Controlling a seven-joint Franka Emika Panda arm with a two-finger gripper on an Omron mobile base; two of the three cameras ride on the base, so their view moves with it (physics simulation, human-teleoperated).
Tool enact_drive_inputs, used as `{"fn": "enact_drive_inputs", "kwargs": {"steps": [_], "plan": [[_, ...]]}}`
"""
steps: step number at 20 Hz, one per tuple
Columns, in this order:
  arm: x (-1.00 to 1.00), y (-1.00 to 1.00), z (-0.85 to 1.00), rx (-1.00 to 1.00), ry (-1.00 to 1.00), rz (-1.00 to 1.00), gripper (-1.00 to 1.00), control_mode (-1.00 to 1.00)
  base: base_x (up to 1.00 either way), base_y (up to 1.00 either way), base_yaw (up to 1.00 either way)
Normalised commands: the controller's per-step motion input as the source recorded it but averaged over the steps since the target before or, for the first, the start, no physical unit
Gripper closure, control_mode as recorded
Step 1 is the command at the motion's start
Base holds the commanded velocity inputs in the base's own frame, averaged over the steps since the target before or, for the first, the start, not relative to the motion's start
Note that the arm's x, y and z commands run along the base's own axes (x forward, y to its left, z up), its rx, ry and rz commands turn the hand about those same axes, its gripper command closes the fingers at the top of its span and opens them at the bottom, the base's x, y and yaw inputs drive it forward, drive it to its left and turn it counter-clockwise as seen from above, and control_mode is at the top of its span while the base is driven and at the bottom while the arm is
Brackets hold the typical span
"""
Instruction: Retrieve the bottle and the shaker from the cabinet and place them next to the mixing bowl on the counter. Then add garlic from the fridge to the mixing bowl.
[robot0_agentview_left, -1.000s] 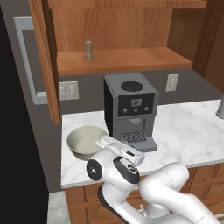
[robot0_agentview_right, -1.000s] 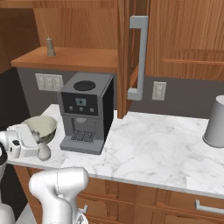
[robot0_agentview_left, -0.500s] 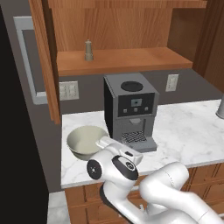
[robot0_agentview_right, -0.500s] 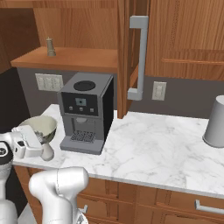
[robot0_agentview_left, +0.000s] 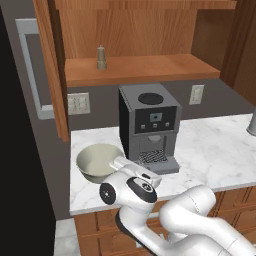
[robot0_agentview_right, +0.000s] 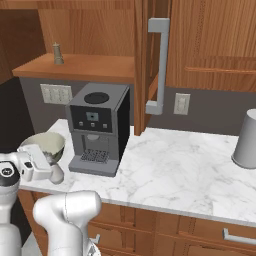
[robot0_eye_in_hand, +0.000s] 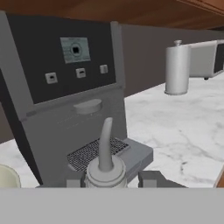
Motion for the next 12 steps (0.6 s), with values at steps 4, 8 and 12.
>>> {"fn": "enact_drive_inputs", "kwargs": {"steps": [4,8,12], "plan": [[0.14,0.0,-0.14,0.0,0.0,0.0,1.0,-1.0,0.0,0.0,0.0],[0.13,0.0,-0.15,0.0,0.0,0.0,1.0,-1.0,0.0,0.0,0.0],[0.13,0.0,-0.15,0.0,0.0,0.0,1.0,-1.0,0.0,0.0,0.0]]}}
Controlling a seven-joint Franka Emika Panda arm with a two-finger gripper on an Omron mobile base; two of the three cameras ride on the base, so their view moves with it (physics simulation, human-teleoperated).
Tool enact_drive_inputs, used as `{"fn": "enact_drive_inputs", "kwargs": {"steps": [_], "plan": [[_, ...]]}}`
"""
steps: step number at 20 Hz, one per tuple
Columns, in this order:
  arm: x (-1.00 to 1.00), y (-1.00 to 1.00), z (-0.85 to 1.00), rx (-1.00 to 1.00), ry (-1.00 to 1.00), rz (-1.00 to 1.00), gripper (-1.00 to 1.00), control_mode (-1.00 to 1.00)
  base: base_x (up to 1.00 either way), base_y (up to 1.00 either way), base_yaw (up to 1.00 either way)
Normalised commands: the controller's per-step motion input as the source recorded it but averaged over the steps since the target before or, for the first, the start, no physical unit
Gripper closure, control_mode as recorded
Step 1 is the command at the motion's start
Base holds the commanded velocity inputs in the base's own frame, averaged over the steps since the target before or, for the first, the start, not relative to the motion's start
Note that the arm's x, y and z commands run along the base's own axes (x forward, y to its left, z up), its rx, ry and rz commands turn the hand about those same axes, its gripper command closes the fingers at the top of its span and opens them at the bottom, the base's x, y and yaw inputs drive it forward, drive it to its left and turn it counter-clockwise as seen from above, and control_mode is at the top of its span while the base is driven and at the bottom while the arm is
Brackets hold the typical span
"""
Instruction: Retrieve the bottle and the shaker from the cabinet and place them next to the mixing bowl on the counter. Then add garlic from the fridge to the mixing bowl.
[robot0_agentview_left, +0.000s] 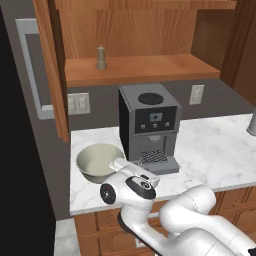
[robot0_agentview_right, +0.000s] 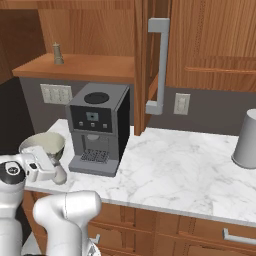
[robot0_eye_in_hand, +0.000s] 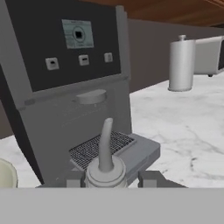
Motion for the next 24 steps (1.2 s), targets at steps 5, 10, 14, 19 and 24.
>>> {"fn": "enact_drive_inputs", "kwargs": {"steps": [5,10,14,19,24], "plan": [[0.15,0.0,-0.14,0.0,0.0,0.0,1.0,-1.0,0.0,0.0,0.0],[0.14,0.0,-0.13,0.0,0.0,-0.01,1.0,-1.0,0.0,0.0,0.0],[0.12,0.0,-0.13,0.0,0.0,-0.01,1.0,-1.0,0.0,0.0,0.0],[0.12,0.0,-0.13,0.0,0.0,-0.01,1.0,-1.0,0.0,0.0,0.0],[0.11,0.0,-0.13,0.0,0.0,-0.01,1.0,-1.0,0.0,0.0,0.0]]}}
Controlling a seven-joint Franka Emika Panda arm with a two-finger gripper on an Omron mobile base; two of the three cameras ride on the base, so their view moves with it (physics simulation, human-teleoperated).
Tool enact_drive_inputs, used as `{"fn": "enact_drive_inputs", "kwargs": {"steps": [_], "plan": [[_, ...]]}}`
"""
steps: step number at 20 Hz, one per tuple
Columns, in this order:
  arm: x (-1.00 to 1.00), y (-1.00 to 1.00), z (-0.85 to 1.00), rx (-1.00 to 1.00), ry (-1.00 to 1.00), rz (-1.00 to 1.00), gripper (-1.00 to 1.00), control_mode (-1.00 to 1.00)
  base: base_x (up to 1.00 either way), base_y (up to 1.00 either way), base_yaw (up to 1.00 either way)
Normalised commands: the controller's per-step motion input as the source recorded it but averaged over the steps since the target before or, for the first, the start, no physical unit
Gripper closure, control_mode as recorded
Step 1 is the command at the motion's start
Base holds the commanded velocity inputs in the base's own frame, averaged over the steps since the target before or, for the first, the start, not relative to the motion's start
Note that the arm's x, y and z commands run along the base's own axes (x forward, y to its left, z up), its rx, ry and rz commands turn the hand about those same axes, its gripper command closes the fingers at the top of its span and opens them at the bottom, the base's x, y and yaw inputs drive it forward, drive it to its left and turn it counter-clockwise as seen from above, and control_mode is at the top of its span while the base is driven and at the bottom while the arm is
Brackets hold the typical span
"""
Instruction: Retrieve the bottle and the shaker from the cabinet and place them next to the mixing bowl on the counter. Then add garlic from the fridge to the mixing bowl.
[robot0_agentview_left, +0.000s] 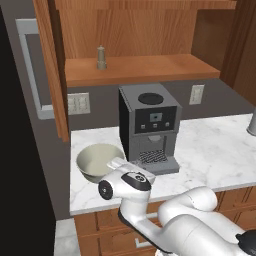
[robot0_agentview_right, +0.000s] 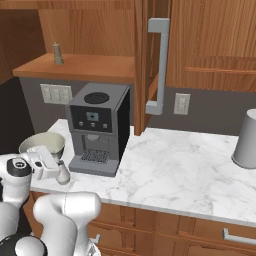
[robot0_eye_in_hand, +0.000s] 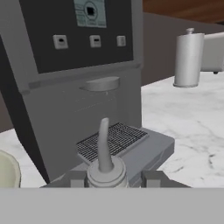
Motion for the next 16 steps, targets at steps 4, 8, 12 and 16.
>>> {"fn": "enact_drive_inputs", "kwargs": {"steps": [4,8,12,16], "plan": [[0.05,0.0,-0.12,0.0,0.0,0.0,-1.0,-1.0,0.0,0.0,0.0],[0.0,0.0,-0.11,0.0,0.0,0.0,-1.0,-1.0,0.0,0.0,0.0],[0.0,0.0,-0.1,0.0,0.0,0.0,-1.0,-1.0,0.0,0.0,0.0],[0.0,-0.02,-0.07,0.0,0.0,0.0,-1.0,-1.0,0.0,0.0,0.0]]}}
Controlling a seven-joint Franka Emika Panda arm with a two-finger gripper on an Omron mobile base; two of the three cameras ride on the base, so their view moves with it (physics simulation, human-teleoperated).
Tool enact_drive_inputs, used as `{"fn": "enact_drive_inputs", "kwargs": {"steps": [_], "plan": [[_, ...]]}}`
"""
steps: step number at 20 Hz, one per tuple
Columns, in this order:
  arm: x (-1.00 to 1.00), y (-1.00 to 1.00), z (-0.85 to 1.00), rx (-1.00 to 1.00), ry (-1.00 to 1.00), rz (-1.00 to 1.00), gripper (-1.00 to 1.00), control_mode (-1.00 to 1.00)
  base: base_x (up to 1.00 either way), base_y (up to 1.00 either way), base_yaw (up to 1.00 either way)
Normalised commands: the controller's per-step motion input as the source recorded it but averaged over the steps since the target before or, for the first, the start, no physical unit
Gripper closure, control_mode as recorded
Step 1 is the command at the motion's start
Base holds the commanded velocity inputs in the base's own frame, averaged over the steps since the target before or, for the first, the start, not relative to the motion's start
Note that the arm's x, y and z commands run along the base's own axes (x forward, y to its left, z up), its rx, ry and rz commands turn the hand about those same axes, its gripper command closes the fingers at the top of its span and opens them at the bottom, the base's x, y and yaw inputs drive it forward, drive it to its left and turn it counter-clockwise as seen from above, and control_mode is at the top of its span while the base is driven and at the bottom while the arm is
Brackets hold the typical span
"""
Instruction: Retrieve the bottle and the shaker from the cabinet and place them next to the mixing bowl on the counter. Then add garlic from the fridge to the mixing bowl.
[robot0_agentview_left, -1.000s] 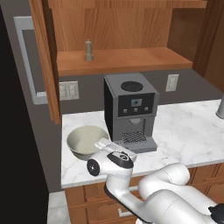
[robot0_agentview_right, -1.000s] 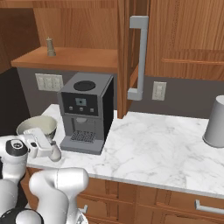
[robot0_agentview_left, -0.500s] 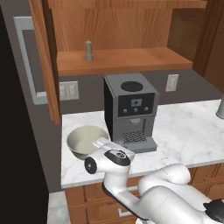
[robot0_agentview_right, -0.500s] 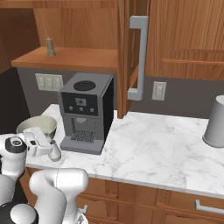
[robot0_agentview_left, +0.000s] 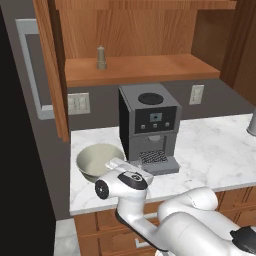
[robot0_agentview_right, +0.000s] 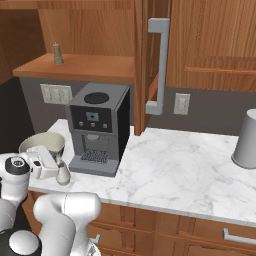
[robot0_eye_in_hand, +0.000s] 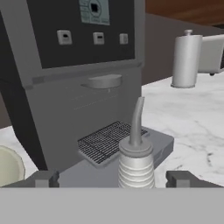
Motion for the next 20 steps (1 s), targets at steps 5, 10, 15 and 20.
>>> {"fn": "enact_drive_inputs", "kwargs": {"steps": [5,10,15,20], "plan": [[0.0,-0.01,0.0,0.0,0.0,0.0,-1.0,-1.0,0.0,0.0,0.0],[-0.01,0.0,0.16,0.0,0.0,0.0,-1.0,-1.0,0.0,0.0,0.0],[-0.14,0.0,0.52,0.0,-0.04,0.0,-1.0,-1.0,0.0,0.0,0.0],[-0.24,0.0,0.57,0.0,-0.01,0.0,-1.0,-1.0,0.0,0.0,0.0]]}}
